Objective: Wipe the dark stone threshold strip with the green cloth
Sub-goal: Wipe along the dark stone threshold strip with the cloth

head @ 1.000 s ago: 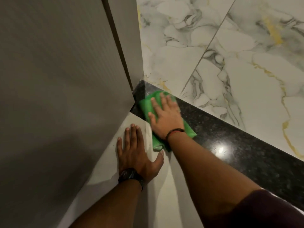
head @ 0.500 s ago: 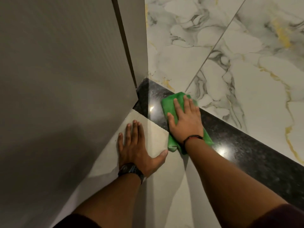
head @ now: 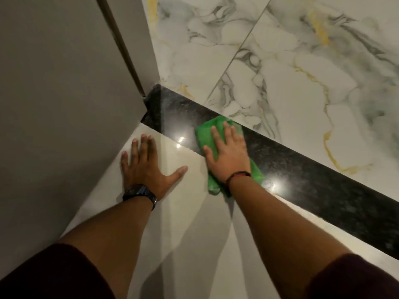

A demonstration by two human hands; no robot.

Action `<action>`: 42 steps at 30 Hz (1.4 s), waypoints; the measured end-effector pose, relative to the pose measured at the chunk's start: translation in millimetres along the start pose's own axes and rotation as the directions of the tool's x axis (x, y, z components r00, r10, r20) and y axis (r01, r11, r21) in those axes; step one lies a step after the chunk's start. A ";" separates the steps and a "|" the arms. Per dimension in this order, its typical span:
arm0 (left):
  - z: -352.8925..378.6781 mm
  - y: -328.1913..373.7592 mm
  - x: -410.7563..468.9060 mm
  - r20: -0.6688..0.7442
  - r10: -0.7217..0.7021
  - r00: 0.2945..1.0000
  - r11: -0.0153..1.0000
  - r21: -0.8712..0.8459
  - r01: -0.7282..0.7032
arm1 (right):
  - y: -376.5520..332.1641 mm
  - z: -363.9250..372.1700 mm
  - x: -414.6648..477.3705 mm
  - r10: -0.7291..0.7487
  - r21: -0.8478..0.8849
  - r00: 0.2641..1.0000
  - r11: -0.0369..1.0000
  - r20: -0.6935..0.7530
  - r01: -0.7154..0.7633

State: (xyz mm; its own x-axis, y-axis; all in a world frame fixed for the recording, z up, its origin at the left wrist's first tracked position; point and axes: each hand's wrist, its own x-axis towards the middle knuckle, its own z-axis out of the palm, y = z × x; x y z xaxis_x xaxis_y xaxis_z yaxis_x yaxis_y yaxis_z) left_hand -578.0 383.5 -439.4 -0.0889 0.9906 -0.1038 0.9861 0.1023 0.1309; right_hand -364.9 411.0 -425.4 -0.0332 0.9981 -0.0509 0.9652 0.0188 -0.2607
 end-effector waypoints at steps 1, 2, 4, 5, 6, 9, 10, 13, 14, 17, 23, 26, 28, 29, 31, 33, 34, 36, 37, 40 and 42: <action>0.8 2.6 -4.8 0.002 -0.002 1.000 1.000 0.003 0.002 | 0.1 -0.6 -11.6 -0.066 0.011 0.997 0.998 0.029 0.066; 1.7 6.7 -13.2 0.011 -0.002 1.000 1.000 0.002 0.002 | 4.1 -2.0 -24.4 -0.145 0.021 0.988 0.989 0.053 0.144; 4.9 22.7 -42.9 0.043 0.024 0.999 1.000 0.017 -0.025 | 24.0 -6.9 -50.1 -0.262 0.052 0.962 0.965 0.077 0.258; 7.0 32.6 -59.0 0.054 0.047 0.997 0.998 0.028 -0.049 | 36.8 -10.4 -59.7 -0.296 0.058 0.952 0.955 0.076 0.292; 8.5 44.7 -74.9 0.065 0.067 0.996 0.997 0.037 -0.069 | 52.6 -15.3 -68.5 -0.310 0.055 0.948 0.950 0.069 0.307; 14.1 83.1 -100.9 0.104 0.096 0.990 0.994 0.035 -0.101 | 114.0 -29.3 -82.3 -0.135 -0.008 0.991 0.991 0.000 0.135; 17.0 94.9 -104.6 0.109 0.107 0.988 0.993 0.035 -0.111 | 128.3 -32.6 -82.3 -0.009 -0.010 0.999 1.000 -0.035 0.009; 23.2 125.1 -114.7 0.135 0.110 0.985 0.993 0.035 -0.116 | 128.4 -29.1 -80.3 0.244 -0.009 0.965 0.969 -0.100 -0.246; 24.5 132.7 -117.9 0.141 0.104 0.984 0.993 0.038 -0.111 | 122.5 -28.5 -84.0 0.215 -0.017 0.972 0.976 -0.096 -0.218; 26.0 147.5 -131.6 0.153 0.124 0.980 0.991 0.038 -0.131 | 127.5 -33.3 -120.7 -0.063 -0.004 0.998 0.998 -0.006 0.062; 31.9 185.0 -160.7 0.174 0.125 0.977 0.992 -0.006 -0.126 | 247.9 -66.8 -211.5 0.078 -0.029 0.997 0.997 0.001 -0.078; 36.3 203.6 -170.7 0.162 0.130 0.978 0.992 -0.021 -0.128 | 292.5 -82.8 -219.4 0.434 0.010 0.892 0.900 -0.129 -0.437; 39.4 219.8 -178.0 0.172 0.166 0.971 0.986 -0.010 -0.167 | 284.5 -81.0 -213.8 0.533 0.023 0.834 0.844 -0.142 -0.536; 40.8 228.6 -181.5 0.169 0.183 0.968 0.983 -0.007 -0.184 | 274.4 -77.3 -215.8 0.491 0.004 0.862 0.869 -0.127 -0.495; 42.3 242.7 -186.4 0.163 0.215 0.963 0.976 -0.010 -0.216 | 255.8 -67.7 -233.5 0.253 -0.021 0.965 0.967 -0.065 -0.255; 43.0 249.8 -190.0 0.155 0.235 0.959 0.972 -0.019 -0.235 | 260.8 -65.5 -264.8 0.047 -0.025 0.999 0.999 0.017 -0.047; 43.0 250.0 -191.0 0.153 0.238 0.959 0.971 -0.017 -0.238 | 271.6 -67.8 -277.6 0.011 -0.024 0.999 1.000 0.042 -0.010; 42.6 246.5 -190.9 0.156 0.237 0.959 0.971 -0.003 -0.239 | 295.2 -71.5 -292.2 0.095 -0.027 0.995 0.995 0.012 -0.095; 42.4 245.8 -190.6 0.159 0.240 0.958 0.970 -0.002 -0.243 | 303.8 -73.5 -294.8 0.203 -0.013 0.979 0.979 -0.036 -0.203; 42.4 246.9 -191.4 0.158 0.251 0.955 0.967 -0.008 -0.253 | 307.1 -76.8 -289.8 0.471 0.023 0.874 0.882 -0.119 -0.472; 42.1 246.1 -193.8 0.167 0.297 0.940 0.954 -0.020 -0.298 | 294.9 -76.8 -288.0 0.482 0.007 0.868 0.875 -0.119 -0.485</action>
State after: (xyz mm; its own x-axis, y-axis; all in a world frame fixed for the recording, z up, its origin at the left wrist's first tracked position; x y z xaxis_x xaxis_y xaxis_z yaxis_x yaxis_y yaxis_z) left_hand -312.2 212.8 -428.7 0.2326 0.9466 -0.2233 0.9648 -0.1956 0.1758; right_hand -50.7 133.5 -413.5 0.4672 0.8825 -0.0548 0.8586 -0.4676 -0.2100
